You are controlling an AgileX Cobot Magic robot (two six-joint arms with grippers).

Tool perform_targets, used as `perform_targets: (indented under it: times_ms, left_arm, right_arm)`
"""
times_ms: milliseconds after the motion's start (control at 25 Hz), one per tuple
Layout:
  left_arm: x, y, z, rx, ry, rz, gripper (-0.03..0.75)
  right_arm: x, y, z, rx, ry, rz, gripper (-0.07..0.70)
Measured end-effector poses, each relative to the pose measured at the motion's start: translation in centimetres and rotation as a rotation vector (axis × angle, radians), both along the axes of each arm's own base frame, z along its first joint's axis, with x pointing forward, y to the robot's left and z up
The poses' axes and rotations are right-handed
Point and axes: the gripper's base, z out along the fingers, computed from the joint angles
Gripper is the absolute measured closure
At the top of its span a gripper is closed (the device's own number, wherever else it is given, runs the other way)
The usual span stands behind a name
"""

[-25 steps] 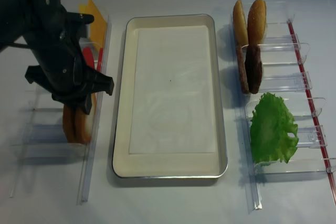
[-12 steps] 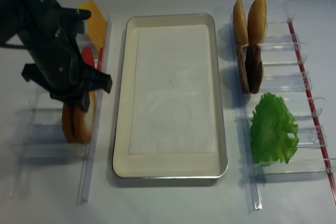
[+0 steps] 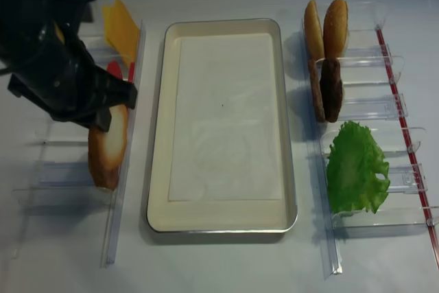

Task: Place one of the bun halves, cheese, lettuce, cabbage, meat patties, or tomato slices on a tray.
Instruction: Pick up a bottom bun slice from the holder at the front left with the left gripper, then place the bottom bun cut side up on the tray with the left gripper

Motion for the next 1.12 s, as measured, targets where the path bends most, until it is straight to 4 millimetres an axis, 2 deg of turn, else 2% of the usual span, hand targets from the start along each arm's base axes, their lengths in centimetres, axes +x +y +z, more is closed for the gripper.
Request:
perform_targets:
  times_ms: [120, 320, 600, 680, 1000, 1120]
  left_arm:
    - [-0.4, -0.1, 0.5, -0.028, -0.008, -0.002, 0.606]
    - [-1.0, -1.8, 0.6, -0.21, 0.043, -0.073, 0.606]
    - [-1.1, -3.4, 0.7, -0.362, 0.075, -0.193, 0.607]
    - [-0.5, -4.4, -0.1, -0.43, 0.112, -0.245, 0.607]
    - [3.3, -7.7, -5.4, -0.65, 0.264, -0.335, 0.607]
    - [4.1, -8.4, -6.5, -0.712, 0.27, -0.347, 0.607]
  right_arm:
    - [0.0, 0.0, 0.0, 0.0, 0.0, 0.0, 0.087]
    - [0.0, 0.0, 0.0, 0.0, 0.0, 0.0, 0.087]
    - [0.0, 0.0, 0.0, 0.0, 0.0, 0.0, 0.087]
    - [0.0, 0.0, 0.0, 0.0, 0.0, 0.0, 0.087]
    - [0.0, 0.0, 0.0, 0.0, 0.0, 0.0, 0.087]
    - [0.0, 0.0, 0.0, 0.0, 0.0, 0.0, 0.087]
